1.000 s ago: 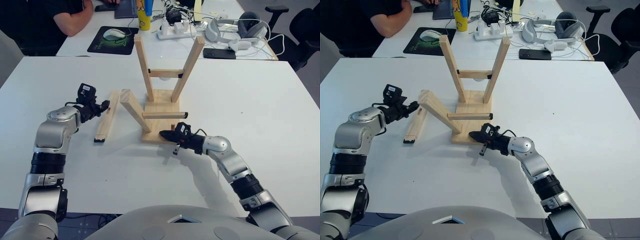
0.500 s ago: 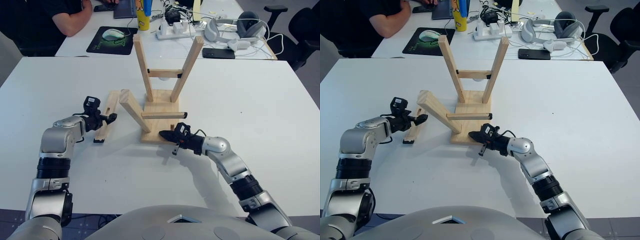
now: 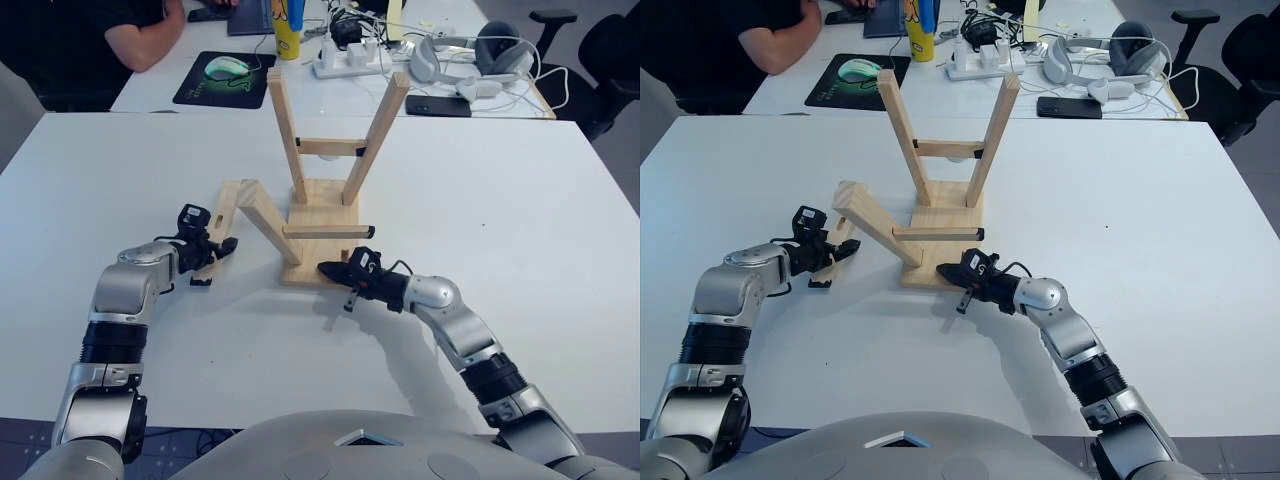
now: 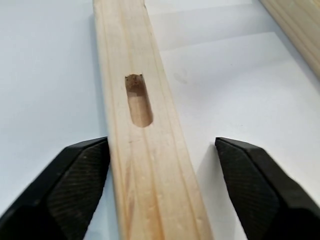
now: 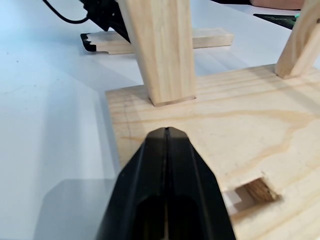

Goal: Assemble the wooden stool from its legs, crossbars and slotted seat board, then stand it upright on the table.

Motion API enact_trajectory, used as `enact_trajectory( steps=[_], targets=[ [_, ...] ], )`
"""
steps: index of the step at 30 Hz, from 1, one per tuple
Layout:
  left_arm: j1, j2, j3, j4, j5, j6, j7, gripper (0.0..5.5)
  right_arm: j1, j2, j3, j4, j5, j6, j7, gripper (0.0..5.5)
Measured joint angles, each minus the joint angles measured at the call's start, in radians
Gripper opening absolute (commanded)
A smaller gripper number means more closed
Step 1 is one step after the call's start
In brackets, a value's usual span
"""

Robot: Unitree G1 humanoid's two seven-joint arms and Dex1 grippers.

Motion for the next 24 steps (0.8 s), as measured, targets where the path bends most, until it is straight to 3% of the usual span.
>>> enact_trajectory(
  steps=[8, 16, 20, 24],
  targets=[
    [-0.001, 0.003, 0.046, 0.070, 0.008, -0.081, -0.015, 2.07, 0.075, -0.055, -0.039, -0.135, 0.046, 0.086, 0.047, 1.11],
    [-0.008, 0.016, 0.138, 0.099, 0.006, -0.127, -0.006, 2.07, 0.080, -0.108, -0.098, -0.250, 0.071, 0.170, 0.081, 2.19],
    [-0.043, 0.036, 0.224, 0.086, -0.026, -0.171, -0.009, 2.07, 0.166, -0.230, -0.182, -0.356, 0.131, 0.239, 0.146, 2.74],
    [-0.133, 0.084, 0.323, 0.049, -0.100, -0.205, -0.052, 2.07, 0.234, -0.359, -0.342, -0.346, 0.205, 0.306, 0.209, 3.29]
  ],
)
